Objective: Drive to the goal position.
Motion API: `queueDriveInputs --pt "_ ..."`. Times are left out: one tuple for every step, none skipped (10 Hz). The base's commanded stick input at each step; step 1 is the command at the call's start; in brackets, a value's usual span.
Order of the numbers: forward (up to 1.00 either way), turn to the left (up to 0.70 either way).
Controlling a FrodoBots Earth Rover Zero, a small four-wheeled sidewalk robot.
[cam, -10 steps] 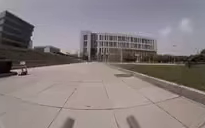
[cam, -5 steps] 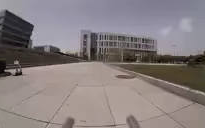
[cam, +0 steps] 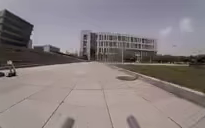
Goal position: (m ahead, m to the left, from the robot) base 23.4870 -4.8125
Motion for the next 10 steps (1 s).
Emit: queueDriveInputs --pt "0.7 0.0" --pt "0.7 0.0" --pt "0.7 0.0" --pt "0.7 0.0" --pt "0.7 0.0" --pt "0.7 0.0" --pt "0.7 0.0" --pt "0.7 0.0" --pt "0.7 0.0" --pt "0.7 0.0"
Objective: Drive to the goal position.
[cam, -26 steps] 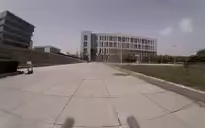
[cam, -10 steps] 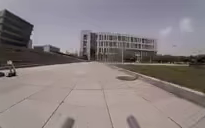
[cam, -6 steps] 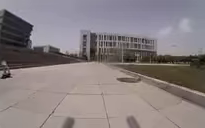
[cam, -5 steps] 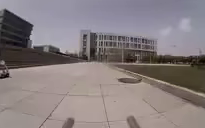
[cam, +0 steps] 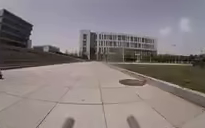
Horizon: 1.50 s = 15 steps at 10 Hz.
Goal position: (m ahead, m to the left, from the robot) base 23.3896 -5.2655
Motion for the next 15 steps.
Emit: queueDriveInputs --pt "0.7 0.0" --pt "0.7 0.0" --pt "0.7 0.0" --pt "0.7 0.0" --pt "0.7 0.0" --pt "0.7 0.0" --pt "0.7 0.0" --pt "0.7 0.0" --pt "0.7 0.0" --pt "0.7 0.04" --pt "0.7 0.23" --pt "0.7 0.35" --pt "0.7 0.35" --pt "0.7 0.18" --pt "0.7 0.0"
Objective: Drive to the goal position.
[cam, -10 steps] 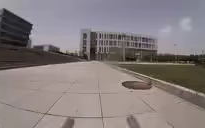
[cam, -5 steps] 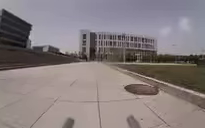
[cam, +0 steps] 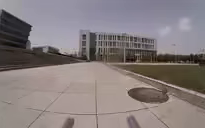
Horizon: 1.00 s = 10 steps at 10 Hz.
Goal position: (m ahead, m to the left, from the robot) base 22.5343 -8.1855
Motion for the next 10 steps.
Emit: queueDriveInputs --pt "0.7 0.0" --pt "0.7 0.0" --pt "0.7 0.0" --pt "0.7 0.0" --pt "0.7 0.0" --pt "0.7 0.0" --pt "0.7 0.0" --pt "0.7 0.0" --pt "0.7 0.0" --pt "0.7 0.0"
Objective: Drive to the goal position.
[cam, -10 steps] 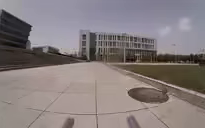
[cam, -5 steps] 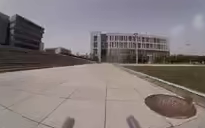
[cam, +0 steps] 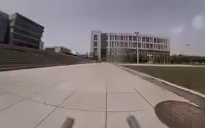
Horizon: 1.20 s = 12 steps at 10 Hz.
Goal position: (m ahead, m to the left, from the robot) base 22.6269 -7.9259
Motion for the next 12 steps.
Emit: queueDriveInputs --pt "0.7 -0.12" --pt "0.7 -0.3" --pt "0.7 -0.03" --pt "0.7 0.0" --pt "0.7 0.0" --pt "0.7 0.0" --pt "0.7 0.0" --pt "0.7 0.0" --pt "0.7 0.0" --pt "0.7 0.0" --pt "0.7 0.0" --pt "0.7 0.0"
